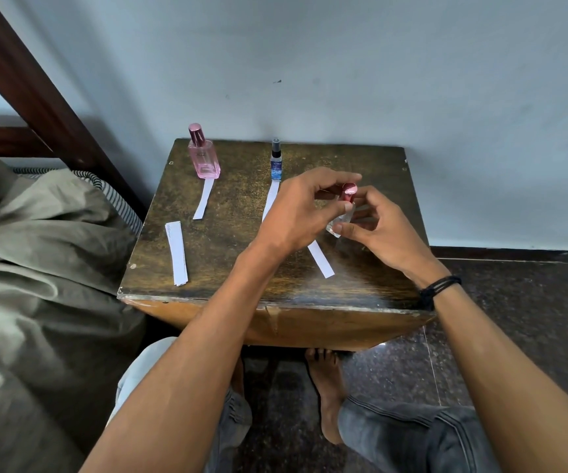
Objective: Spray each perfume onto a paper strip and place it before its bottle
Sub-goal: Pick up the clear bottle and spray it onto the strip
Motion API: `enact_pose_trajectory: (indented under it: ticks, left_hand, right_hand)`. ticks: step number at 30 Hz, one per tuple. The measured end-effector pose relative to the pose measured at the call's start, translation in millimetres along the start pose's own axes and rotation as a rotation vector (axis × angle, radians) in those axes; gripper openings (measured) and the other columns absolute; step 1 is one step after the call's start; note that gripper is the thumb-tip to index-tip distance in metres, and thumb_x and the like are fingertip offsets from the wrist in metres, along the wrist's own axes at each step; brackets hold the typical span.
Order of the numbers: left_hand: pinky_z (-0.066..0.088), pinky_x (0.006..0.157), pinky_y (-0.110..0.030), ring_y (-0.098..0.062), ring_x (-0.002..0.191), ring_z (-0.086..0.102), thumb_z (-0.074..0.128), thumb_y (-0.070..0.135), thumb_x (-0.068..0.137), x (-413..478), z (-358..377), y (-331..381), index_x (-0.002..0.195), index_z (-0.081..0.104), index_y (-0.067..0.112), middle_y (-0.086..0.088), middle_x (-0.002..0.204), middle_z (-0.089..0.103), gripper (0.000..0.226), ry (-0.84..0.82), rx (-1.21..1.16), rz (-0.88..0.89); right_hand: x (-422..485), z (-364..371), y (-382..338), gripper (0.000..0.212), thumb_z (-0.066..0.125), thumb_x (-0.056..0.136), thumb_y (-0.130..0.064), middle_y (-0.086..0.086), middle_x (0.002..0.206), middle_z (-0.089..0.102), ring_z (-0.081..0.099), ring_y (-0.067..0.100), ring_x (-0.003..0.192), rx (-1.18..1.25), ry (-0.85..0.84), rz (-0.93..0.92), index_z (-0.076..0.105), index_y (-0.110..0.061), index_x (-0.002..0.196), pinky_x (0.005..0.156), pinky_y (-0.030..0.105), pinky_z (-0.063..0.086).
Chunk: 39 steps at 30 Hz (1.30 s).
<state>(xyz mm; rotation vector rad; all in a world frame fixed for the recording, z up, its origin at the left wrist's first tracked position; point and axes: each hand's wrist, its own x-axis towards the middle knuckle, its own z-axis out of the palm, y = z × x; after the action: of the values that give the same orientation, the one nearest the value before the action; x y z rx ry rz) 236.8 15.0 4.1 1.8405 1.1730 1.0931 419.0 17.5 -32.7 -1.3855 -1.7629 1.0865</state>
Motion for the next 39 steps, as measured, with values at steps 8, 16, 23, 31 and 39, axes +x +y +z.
enact_pose_trajectory:
  ticks: [8, 16, 23, 31, 39]
  left_hand:
    - [0.053, 0.097, -0.029, -0.008, 0.105, 0.067, 0.073, 0.007, 0.086, 0.4, 1.1, -3.1, 0.124, 0.07, 0.016, 0.003, 0.111, 0.071, 0.038, -0.021, 0.067, 0.008]
    - [0.053, 0.096, -0.027, -0.008, 0.104, 0.066, 0.073, 0.008, 0.087, 0.7, 2.9, -7.2, 0.123, 0.069, 0.015, 0.003, 0.112, 0.07, 0.037, -0.021, 0.106, 0.033]
    - [0.053, 0.098, -0.029, -0.011, 0.105, 0.067, 0.073, 0.006, 0.086, 0.6, 4.1, -8.5, 0.123, 0.069, 0.013, 0.002, 0.111, 0.071, 0.038, -0.008, 0.106, 0.034]
    - [0.053, 0.098, -0.026, -0.008, 0.104, 0.067, 0.073, 0.005, 0.087, -1.0, 3.5, -7.3, 0.126, 0.067, 0.014, 0.001, 0.114, 0.07, 0.041, -0.012, 0.096, 0.036]
    - [0.053, 0.093, -0.02, -0.002, 0.098, 0.068, 0.077, 0.005, 0.084, -0.1, -22.7, -6.1, 0.122, 0.069, 0.013, 0.006, 0.107, 0.071, 0.04, 0.0, 0.029, 0.017]
  right_hand:
    - [-0.6, -1.1, -1.6, 0.042, 0.08, 0.085, -0.027, -0.008, 0.113, 0.067, 0.064, -0.004, 0.1, 0.021, -0.002, -0.006, 0.057, -0.034, 0.119, 0.083, 0.007, 0.049]
    - [-0.4, -0.4, -0.7, 0.046, 0.08, 0.084, -0.031, -0.011, 0.115, 0.067, 0.064, -0.004, 0.101, -0.002, 0.007, 0.008, 0.057, -0.029, 0.125, 0.082, 0.008, 0.05]
    - [-1.6, 0.4, -2.5, 0.045, 0.081, 0.084, -0.03, -0.011, 0.115, 0.068, 0.065, 0.003, 0.106, 0.005, 0.014, 0.016, 0.058, -0.028, 0.122, 0.088, 0.019, 0.051]
    - [-2.5, 2.7, -2.4, 0.047, 0.086, 0.078, -0.026, -0.005, 0.111, 0.071, 0.067, 0.008, 0.104, 0.019, 0.061, 0.038, 0.062, -0.022, 0.118, 0.088, 0.021, 0.056]
    - [3.1, 16.7, -14.8, 0.04, 0.082, 0.084, -0.021, -0.009, 0.11, 0.073, 0.069, 0.007, 0.103, 0.038, 0.082, -0.033, 0.067, -0.021, 0.12, 0.099, 0.042, 0.055]
